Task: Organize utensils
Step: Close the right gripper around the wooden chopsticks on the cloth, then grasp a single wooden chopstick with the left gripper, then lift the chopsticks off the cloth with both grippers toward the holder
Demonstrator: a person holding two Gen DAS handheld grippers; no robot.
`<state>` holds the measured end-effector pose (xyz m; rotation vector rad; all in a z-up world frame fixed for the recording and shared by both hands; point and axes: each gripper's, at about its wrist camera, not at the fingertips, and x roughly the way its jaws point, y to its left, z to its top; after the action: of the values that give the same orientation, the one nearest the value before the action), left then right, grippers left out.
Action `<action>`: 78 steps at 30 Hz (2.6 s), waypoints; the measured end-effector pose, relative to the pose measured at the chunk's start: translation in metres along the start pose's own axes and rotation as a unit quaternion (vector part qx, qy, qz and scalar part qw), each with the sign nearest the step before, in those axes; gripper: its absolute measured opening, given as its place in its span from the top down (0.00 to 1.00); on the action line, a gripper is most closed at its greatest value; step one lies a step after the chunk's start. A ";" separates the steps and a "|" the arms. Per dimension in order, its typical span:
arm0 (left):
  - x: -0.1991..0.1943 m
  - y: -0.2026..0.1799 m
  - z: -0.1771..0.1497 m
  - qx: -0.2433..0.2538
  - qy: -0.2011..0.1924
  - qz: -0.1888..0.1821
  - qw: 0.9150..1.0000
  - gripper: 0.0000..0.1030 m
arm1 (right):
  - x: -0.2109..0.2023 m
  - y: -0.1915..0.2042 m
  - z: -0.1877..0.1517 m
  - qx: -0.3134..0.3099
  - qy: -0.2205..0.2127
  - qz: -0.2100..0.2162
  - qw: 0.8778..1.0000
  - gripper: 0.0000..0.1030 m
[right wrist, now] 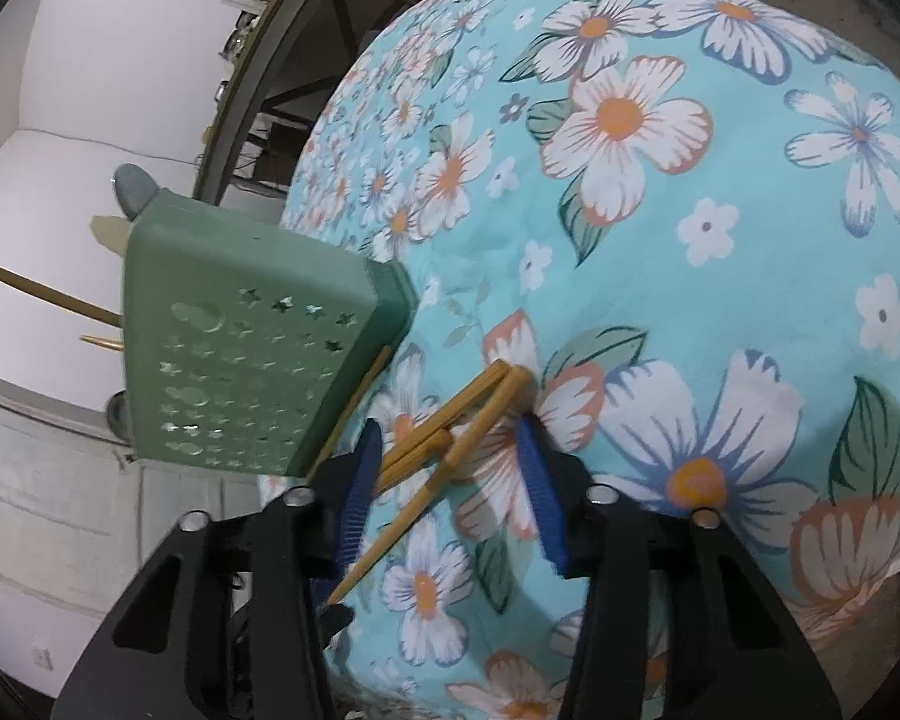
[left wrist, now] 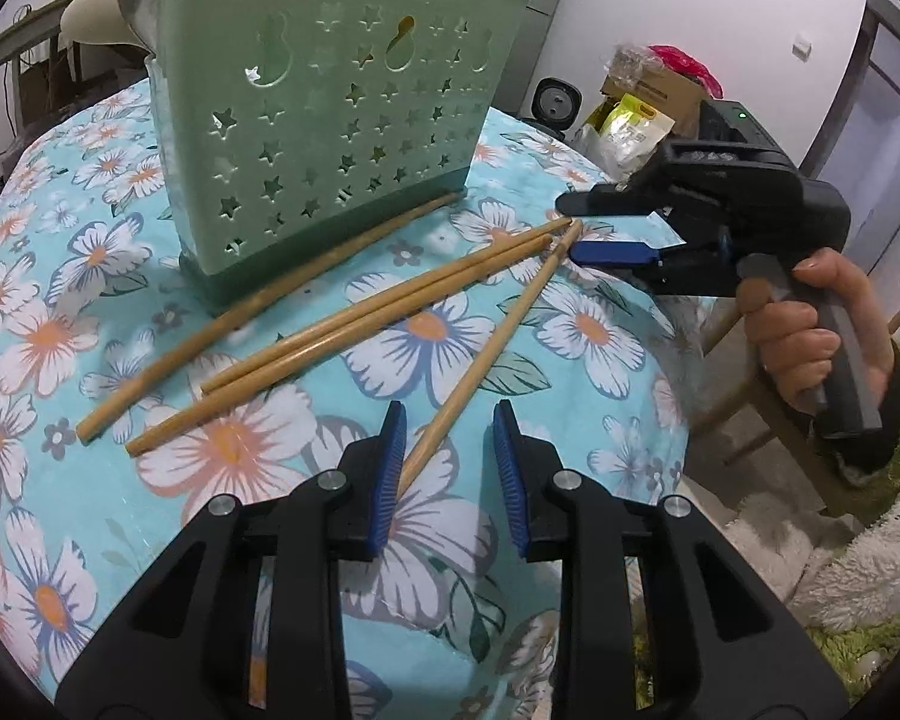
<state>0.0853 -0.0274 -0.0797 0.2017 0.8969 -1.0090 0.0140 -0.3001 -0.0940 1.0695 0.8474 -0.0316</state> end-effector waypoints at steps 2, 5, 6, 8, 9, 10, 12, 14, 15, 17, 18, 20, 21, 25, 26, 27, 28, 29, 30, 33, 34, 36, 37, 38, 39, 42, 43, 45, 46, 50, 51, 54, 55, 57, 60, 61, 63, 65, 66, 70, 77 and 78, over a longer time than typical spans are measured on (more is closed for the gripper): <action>0.001 -0.001 -0.001 0.001 -0.002 -0.004 1.000 0.73 | 0.001 0.001 -0.001 -0.005 -0.007 -0.015 1.000 0.66; -0.001 -0.003 -0.003 0.006 -0.004 -0.007 1.000 0.73 | 0.003 0.003 -0.003 -0.008 -0.016 -0.032 0.999 0.73; -0.002 -0.003 -0.003 0.008 -0.004 -0.007 1.000 0.73 | 0.005 0.004 -0.003 -0.009 -0.018 -0.036 0.999 0.75; -0.002 -0.004 -0.003 0.011 -0.005 -0.008 1.000 0.73 | 0.008 0.007 -0.004 -0.011 -0.021 -0.040 0.999 0.77; -0.002 -0.004 -0.003 0.011 -0.006 -0.009 1.000 0.73 | 0.008 0.007 -0.004 -0.013 -0.023 -0.044 0.999 0.79; -0.003 -0.004 -0.004 0.011 -0.007 -0.009 1.000 0.73 | 0.009 0.007 -0.005 -0.015 -0.023 -0.045 0.999 0.79; -0.004 -0.006 -0.006 0.010 -0.008 -0.012 1.000 0.73 | 0.009 0.006 -0.005 -0.016 -0.024 -0.044 0.999 0.82; -0.004 -0.008 -0.007 0.009 -0.009 -0.014 1.000 0.73 | 0.009 0.005 -0.003 -0.018 -0.024 -0.040 0.999 0.82; -0.004 -0.008 -0.007 0.009 -0.009 -0.014 1.000 0.73 | 0.007 0.005 -0.004 -0.023 -0.023 -0.040 0.999 0.82; -0.007 -0.009 -0.007 0.008 -0.012 -0.015 1.000 0.73 | 0.004 0.004 -0.005 -0.029 -0.022 -0.041 0.999 0.82; -0.010 -0.008 -0.006 0.009 -0.016 -0.014 1.000 0.73 | 0.001 0.004 -0.005 -0.033 -0.023 -0.042 0.998 0.82; -0.016 -0.006 -0.004 0.011 -0.027 -0.003 1.000 0.73 | -0.007 0.002 -0.004 -0.043 -0.028 -0.048 0.998 0.82; -0.018 -0.003 -0.001 0.011 -0.032 0.004 0.999 0.73 | -0.010 0.002 -0.004 -0.046 -0.030 -0.050 0.997 0.82; -0.030 0.014 0.006 0.012 -0.053 0.061 0.997 0.73 | -0.020 -0.006 -0.001 -0.048 -0.034 -0.053 0.997 0.82; -0.032 0.018 0.008 0.018 -0.056 0.082 0.995 0.71 | -0.020 -0.007 0.000 -0.046 -0.033 -0.051 0.997 0.82; -0.033 0.021 0.009 0.023 -0.056 0.094 0.994 0.71 | -0.020 -0.008 0.000 -0.046 -0.032 -0.050 0.997 0.82; -0.033 0.024 0.011 0.030 -0.053 0.111 0.992 0.67 | -0.020 -0.008 0.000 -0.046 -0.032 -0.050 0.997 0.82; -0.031 0.027 0.012 0.042 -0.044 0.132 0.989 0.62 | -0.020 -0.008 0.000 -0.047 -0.032 -0.050 0.997 0.82; -0.029 0.030 0.013 0.048 -0.039 0.141 0.988 0.61 | -0.019 -0.007 0.000 -0.048 -0.032 -0.050 0.997 0.82; -0.023 0.037 0.014 0.058 -0.017 0.152 0.987 0.61 | -0.018 -0.006 0.001 -0.050 -0.031 -0.051 0.997 0.82; -0.021 0.040 0.013 0.054 -0.008 0.148 0.987 0.61 | -0.017 -0.005 0.000 -0.049 -0.031 -0.051 0.997 0.82; -0.018 0.046 0.013 0.041 0.011 0.139 0.989 0.61 | -0.016 -0.005 0.001 -0.050 -0.030 -0.051 0.997 0.82; -0.018 0.047 0.011 0.036 0.015 0.132 0.990 0.61 | -0.016 -0.005 0.001 -0.050 -0.030 -0.051 0.997 0.82; -0.019 0.048 0.009 0.030 0.019 0.121 0.992 0.61 | -0.017 -0.005 0.001 -0.050 -0.030 -0.051 0.997 0.82; -0.020 0.049 0.009 0.020 0.026 0.098 0.995 0.61 | -0.016 -0.005 0.001 -0.049 -0.030 -0.050 0.997 0.82; -0.028 0.050 0.005 -0.008 0.031 0.035 0.999 0.61 | -0.016 -0.006 0.001 -0.049 -0.030 -0.050 0.997 0.82; -0.030 0.049 0.005 -0.010 0.029 0.031 0.999 0.61 | -0.016 -0.006 0.001 -0.049 -0.030 -0.050 0.997 0.82; -0.031 0.045 0.004 0.003 0.030 0.046 0.999 0.61 | -0.016 -0.005 0.001 -0.048 -0.030 -0.049 0.997 0.82; -0.028 0.043 0.003 0.014 0.034 0.056 0.998 0.61 | -0.016 -0.005 0.000 -0.047 -0.031 -0.049 0.997 0.82; -0.014 0.029 0.001 0.054 0.044 0.095 0.993 0.62 | -0.016 -0.006 0.000 -0.045 -0.033 -0.047 0.997 0.82; -0.012 0.024 0.000 0.071 0.042 0.107 0.991 0.64 | -0.017 -0.006 0.000 -0.045 -0.034 -0.047 0.997 0.82; -0.013 0.016 -0.001 0.086 0.038 0.104 0.990 0.80 | -0.017 -0.006 -0.001 -0.046 -0.035 -0.048 0.997 0.82; -0.012 0.014 0.000 0.092 0.037 0.107 0.989 0.83 | -0.017 -0.006 -0.001 -0.046 -0.036 -0.047 0.997 0.82; -0.014 0.008 -0.004 0.104 0.032 0.111 0.988 0.91 | -0.018 -0.006 -0.002 -0.047 -0.036 -0.046 0.997 0.82; -0.019 0.008 -0.010 0.092 0.033 0.093 0.991 0.93 | -0.019 -0.007 -0.002 -0.047 -0.036 -0.043 0.997 0.82; -0.023 0.009 -0.013 0.089 0.034 0.089 0.992 0.93 | -0.019 -0.007 -0.002 -0.047 -0.036 -0.042 0.997 0.82; -0.030 0.012 -0.019 0.084 0.039 0.083 0.992 0.94 | -0.020 -0.008 -0.002 -0.046 -0.035 -0.041 0.997 0.82; -0.039 0.013 -0.026 0.088 0.047 0.088 0.991 0.94 | -0.020 -0.008 -0.001 -0.046 -0.035 -0.041 0.997 0.82; -0.042 0.015 -0.028 0.089 0.051 0.092 0.990 0.94 | -0.020 -0.008 -0.001 -0.046 -0.035 -0.041 0.997 0.82; -0.053 0.025 -0.037 0.079 0.068 0.107 0.989 0.93 | -0.021 -0.008 -0.001 -0.046 -0.036 -0.039 0.998 0.82; -0.056 0.026 -0.020 0.059 0.041 0.095 0.993 0.75 | -0.021 -0.008 -0.002 -0.046 -0.034 -0.039 0.998 0.82; -0.052 0.024 -0.015 0.060 0.037 0.094 0.993 0.75 | -0.021 -0.007 -0.002 -0.046 -0.034 -0.039 0.998 0.82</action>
<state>0.0847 0.0280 -0.0573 0.4198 0.8680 -0.8842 -0.0045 -0.3102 -0.0869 0.9438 0.8209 -0.0940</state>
